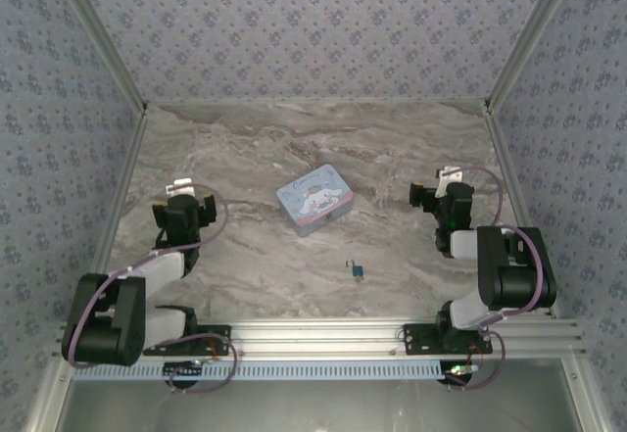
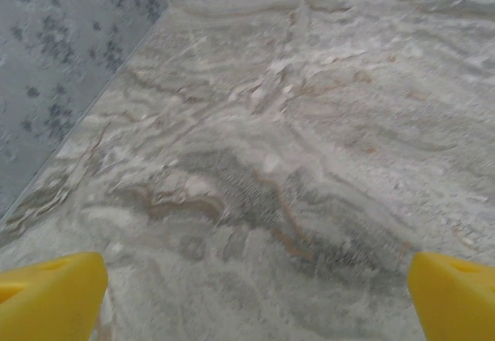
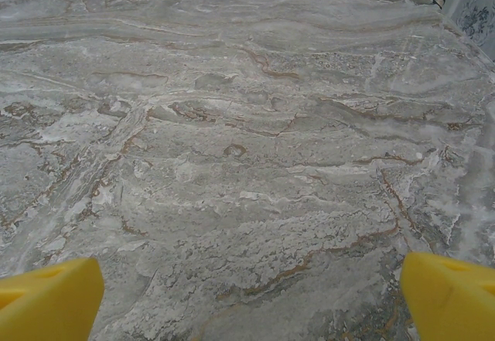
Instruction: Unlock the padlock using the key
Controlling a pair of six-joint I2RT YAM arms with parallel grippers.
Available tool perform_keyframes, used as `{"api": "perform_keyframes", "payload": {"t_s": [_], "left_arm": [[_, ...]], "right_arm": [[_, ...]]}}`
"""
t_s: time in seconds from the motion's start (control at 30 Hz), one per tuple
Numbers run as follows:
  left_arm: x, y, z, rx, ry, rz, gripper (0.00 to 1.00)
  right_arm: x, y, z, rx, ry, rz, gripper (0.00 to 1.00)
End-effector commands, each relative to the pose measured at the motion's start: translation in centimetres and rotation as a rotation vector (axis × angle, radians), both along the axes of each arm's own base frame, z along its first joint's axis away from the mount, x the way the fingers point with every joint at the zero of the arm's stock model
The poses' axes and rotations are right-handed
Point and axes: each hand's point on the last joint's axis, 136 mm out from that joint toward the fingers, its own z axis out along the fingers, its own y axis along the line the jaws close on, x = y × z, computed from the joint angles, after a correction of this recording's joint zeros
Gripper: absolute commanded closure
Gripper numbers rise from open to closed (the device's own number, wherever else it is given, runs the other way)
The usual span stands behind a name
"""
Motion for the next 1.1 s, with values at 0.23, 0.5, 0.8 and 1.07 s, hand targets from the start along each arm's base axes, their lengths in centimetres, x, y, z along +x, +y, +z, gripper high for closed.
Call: {"api": "perform_keyframes", "payload": {"t_s": [0.23, 0.5, 0.8, 1.07], "left_arm": [[2.2, -2.2, 0.3, -0.011, -0.182, -0.170, 0.01], [4.6, 0.0, -1.2, -0.089, -0.017, -0.078, 0.00], [4.5, 0.3, -1.0, -0.115, -0.036, -0.088, 0.01], [4.6, 0.1, -1.0, -0.109, -0.033, -0.092, 0.01]], "right_arm": [[0.2, 0.0, -0.1, -0.021, 0.004, 0.000, 0.00], [0.2, 0.0, 0.0, -0.021, 0.002, -0.001, 0.00], [0.2, 0.0, 0.0, -0.022, 0.004, 0.000, 0.00], [0.2, 0.0, 0.0, -0.024, 0.004, 0.001, 0.00]]}}
